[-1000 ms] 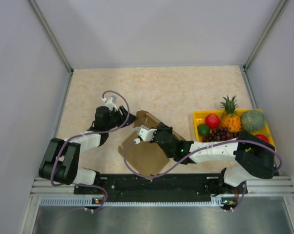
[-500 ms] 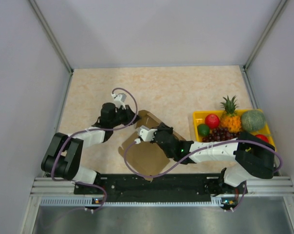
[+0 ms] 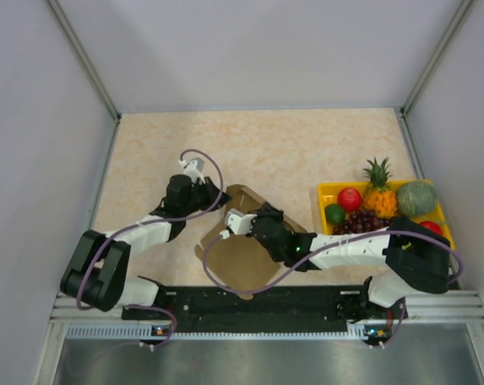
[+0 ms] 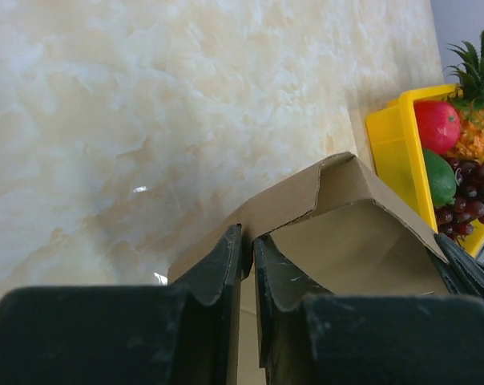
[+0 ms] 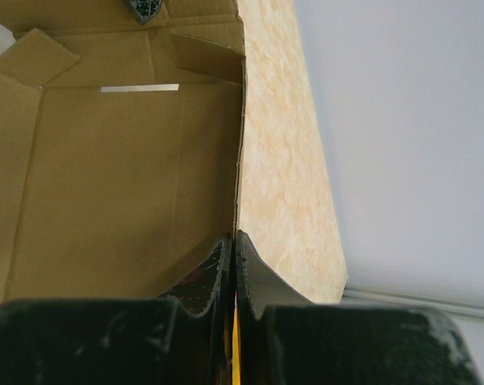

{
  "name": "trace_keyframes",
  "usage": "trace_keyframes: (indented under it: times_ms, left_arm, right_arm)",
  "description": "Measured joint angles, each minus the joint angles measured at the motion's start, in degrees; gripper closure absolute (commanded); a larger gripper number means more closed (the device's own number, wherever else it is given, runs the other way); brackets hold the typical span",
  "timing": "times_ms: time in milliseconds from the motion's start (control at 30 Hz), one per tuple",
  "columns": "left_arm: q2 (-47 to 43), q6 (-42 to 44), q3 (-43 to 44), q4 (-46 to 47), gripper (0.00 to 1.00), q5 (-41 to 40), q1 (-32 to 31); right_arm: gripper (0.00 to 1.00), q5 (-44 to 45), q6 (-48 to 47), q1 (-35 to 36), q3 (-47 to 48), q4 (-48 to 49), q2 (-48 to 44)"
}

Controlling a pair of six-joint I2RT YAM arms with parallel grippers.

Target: Fold the paper box

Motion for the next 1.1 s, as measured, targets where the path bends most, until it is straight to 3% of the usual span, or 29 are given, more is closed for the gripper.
trace_keyframes:
  times_ms: [133,300,433,667,900,1100]
  left_arm:
    - [-4.28,-0.90,-6.64,6.73,0.87,-3.89,-2.36]
    - [-5.18,-2.40,-16.20,23.19,0.86,-7.08,-3.74]
    - [-1.77,-2.60,-19.34,33.48,0.86,-8.63,-4.55]
    - [7.78,-3.93,-23.47,52.26,0.75,-9.73,-5.09]
    - [11.21,-5.29,-25.31,58.23,0.58,-5.53,-5.33]
    - [10.75,-5.40,-26.03,56.00,0.55,-0.02,-6.05]
  right_arm:
    - [1.00,1.33,-1.16,1.53,0.00,0.24,0.17]
    - [1.00,3.74,-3.52,3.63,0.00,2.56,1.42]
    - [1.00,5.66,-5.27,4.98,-0.02,4.15,2.58]
    - [1.00,7.82,-6.84,6.56,-0.87,6.64,3.61]
    - [1.00,7.61,-6.34,6.86,-1.62,7.15,3.13]
    - [1.00,6.51,-5.81,7.02,-1.62,7.06,2.60]
